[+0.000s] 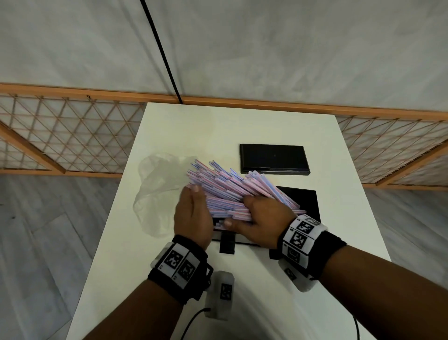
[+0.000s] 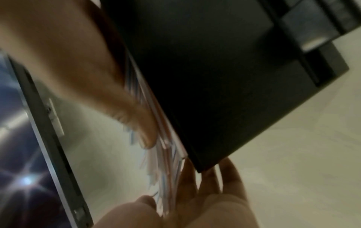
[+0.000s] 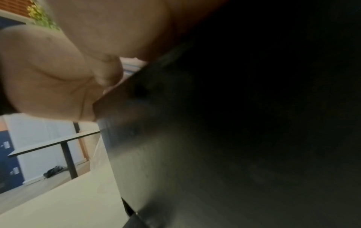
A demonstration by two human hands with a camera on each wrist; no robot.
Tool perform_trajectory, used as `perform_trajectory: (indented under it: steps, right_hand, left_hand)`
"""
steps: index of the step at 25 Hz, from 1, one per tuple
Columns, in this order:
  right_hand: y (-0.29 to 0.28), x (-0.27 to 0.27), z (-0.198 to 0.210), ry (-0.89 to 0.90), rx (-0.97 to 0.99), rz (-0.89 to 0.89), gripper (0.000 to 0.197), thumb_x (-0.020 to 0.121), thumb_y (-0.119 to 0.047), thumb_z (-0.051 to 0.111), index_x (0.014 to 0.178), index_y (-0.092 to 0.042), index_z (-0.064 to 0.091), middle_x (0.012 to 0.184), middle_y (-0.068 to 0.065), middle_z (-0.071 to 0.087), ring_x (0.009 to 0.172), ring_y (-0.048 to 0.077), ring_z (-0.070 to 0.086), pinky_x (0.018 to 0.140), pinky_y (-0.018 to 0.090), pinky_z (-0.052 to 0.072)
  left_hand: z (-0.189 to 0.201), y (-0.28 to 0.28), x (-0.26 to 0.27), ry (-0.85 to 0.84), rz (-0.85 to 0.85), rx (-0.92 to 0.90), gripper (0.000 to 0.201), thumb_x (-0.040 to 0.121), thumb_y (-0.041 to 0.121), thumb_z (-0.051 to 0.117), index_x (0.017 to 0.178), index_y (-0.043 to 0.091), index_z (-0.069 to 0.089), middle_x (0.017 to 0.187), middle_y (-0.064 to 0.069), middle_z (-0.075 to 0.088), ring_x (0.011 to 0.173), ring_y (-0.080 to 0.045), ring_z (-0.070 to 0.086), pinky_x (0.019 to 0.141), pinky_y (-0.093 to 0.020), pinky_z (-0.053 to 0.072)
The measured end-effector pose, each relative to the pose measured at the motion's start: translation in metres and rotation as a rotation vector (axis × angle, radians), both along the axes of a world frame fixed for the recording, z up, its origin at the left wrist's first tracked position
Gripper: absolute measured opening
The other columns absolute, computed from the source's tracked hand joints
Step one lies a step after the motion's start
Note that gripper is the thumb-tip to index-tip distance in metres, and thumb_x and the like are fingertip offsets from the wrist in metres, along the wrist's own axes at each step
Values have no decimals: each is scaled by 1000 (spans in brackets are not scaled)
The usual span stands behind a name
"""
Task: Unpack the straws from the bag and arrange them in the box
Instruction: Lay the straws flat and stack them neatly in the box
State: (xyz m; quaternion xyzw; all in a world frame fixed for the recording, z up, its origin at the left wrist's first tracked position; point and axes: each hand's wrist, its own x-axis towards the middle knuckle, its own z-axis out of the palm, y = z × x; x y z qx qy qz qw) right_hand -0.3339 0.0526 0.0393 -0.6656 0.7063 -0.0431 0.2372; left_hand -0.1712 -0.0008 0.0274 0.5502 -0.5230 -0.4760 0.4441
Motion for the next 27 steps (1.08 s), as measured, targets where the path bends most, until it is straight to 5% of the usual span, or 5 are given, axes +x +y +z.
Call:
perform_trajectory:
  steps: [4,7,11,21,27]
  right_hand:
    - [7,-8,-4,-77,41,-16,69,75,-82,39,106,-23,58,102,0,66,98,21,63,82,31,50]
    - [22,-25,0,-152,-125,-83,45,80,-62,59,99,-22,62,93,-3,66,86,17,62,76,30,50]
    - [38,-42,-3,27,-64,-98,49,81,-69,46,79,-21,59,74,-8,53,73,16,54,66,29,44]
    - [30,-33,-12,-123,175,-13,79,72,-90,28,112,-31,62,102,-9,70,97,9,63,89,30,50]
    - [12,-25,3,-300,153,133,58,90,-63,52,143,-43,40,133,-29,39,120,-12,28,104,10,16]
  left_hand:
    - [-5,2,3,-21,-47,3,58,91,62,32,121,19,57,103,9,65,99,-15,59,90,-31,44]
    - [-7,-6,9,-13,6,71,48,87,64,44,104,21,58,93,3,68,91,-23,65,83,-39,50]
    - [1,-4,4,-197,-75,131,37,103,42,43,88,12,57,76,10,58,78,-19,53,71,-28,32]
    - [-4,5,-4,-75,-69,149,37,95,61,33,108,32,51,92,25,55,100,-15,54,91,-27,35]
    - [-9,8,-10,-47,-139,126,46,89,63,33,124,35,43,112,18,58,110,-14,54,97,-28,36]
